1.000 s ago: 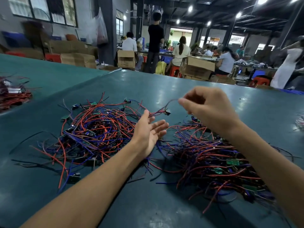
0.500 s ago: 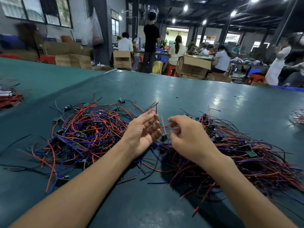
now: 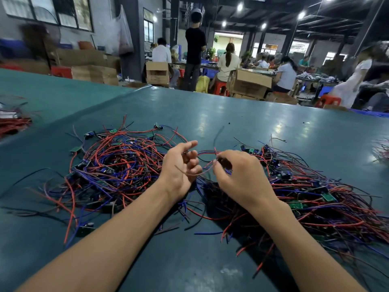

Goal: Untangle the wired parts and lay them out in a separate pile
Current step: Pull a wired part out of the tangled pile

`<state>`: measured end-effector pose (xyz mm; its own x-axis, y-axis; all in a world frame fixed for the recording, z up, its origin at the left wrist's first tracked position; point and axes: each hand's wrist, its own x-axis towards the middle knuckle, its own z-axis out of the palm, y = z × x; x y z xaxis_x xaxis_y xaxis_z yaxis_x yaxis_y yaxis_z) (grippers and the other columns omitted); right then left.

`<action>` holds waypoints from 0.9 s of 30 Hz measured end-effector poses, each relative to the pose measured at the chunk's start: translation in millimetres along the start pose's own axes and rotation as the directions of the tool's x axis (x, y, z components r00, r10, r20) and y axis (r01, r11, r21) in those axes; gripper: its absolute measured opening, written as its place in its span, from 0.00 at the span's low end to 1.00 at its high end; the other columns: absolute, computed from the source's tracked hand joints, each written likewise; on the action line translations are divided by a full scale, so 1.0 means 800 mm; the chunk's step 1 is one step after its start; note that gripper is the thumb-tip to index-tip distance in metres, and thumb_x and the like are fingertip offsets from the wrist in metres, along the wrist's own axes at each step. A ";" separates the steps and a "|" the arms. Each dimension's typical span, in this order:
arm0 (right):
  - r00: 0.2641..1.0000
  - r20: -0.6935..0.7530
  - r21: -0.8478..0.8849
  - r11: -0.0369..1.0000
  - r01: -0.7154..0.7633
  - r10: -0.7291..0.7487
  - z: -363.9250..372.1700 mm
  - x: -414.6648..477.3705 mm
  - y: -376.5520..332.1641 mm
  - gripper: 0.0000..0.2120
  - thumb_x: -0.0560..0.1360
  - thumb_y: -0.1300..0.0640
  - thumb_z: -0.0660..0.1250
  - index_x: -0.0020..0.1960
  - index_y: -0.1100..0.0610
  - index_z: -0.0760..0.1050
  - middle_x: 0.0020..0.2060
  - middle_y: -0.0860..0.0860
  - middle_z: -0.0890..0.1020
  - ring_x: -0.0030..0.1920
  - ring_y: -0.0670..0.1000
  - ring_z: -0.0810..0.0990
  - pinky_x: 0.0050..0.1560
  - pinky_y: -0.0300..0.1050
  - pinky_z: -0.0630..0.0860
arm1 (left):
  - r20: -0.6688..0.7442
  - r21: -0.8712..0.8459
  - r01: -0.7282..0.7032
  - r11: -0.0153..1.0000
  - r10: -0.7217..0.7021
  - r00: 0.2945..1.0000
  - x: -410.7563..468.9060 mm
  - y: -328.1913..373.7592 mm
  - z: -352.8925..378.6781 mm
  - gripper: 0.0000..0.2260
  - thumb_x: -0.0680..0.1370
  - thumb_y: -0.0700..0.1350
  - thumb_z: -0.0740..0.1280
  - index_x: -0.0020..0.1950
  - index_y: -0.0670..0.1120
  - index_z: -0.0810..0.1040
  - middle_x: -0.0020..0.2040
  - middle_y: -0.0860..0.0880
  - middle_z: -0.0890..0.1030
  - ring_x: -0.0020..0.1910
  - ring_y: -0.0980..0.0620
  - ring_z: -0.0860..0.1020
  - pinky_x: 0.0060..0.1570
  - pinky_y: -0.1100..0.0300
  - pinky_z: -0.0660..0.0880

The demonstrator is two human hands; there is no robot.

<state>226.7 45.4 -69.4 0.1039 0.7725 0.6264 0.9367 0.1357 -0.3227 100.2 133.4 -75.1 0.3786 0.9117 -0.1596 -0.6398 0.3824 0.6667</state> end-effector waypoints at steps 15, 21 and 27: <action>0.872 0.072 0.957 0.211 -0.196 0.485 -0.024 0.002 -0.013 0.09 0.71 0.62 0.64 0.47 0.59 0.82 0.43 0.59 0.86 0.44 0.55 0.84 0.39 0.43 0.76 | 0.330 0.329 -0.226 0.917 0.113 0.937 -0.008 -0.014 0.000 0.10 0.79 0.44 0.66 0.55 0.42 0.83 0.45 0.45 0.84 0.41 0.48 0.83 0.36 0.60 0.76; 0.925 0.106 0.956 0.220 -0.196 0.365 -0.018 -0.001 -0.018 0.10 0.71 0.63 0.65 0.45 0.56 0.84 0.40 0.57 0.85 0.42 0.54 0.82 0.39 0.44 0.77 | 0.504 0.297 -0.316 0.901 0.133 0.853 -0.013 -0.019 -0.002 0.12 0.74 0.45 0.73 0.57 0.46 0.86 0.35 0.51 0.77 0.31 0.55 0.71 0.34 0.61 0.70; 0.865 0.085 0.927 0.279 -0.250 0.495 -0.034 0.012 -0.017 0.08 0.79 0.66 0.65 0.51 0.59 0.82 0.42 0.58 0.86 0.41 0.53 0.83 0.35 0.43 0.76 | 0.421 0.386 -0.302 0.872 0.125 0.898 -0.006 -0.019 -0.004 0.09 0.76 0.50 0.72 0.49 0.45 0.87 0.30 0.50 0.63 0.30 0.51 0.56 0.29 0.62 0.57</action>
<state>223.9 33.8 -39.7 0.5254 0.7876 0.3218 -0.0746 0.4194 -0.9047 106.0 123.5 -87.2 0.5421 0.8035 0.2462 -0.4138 0.0002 0.9104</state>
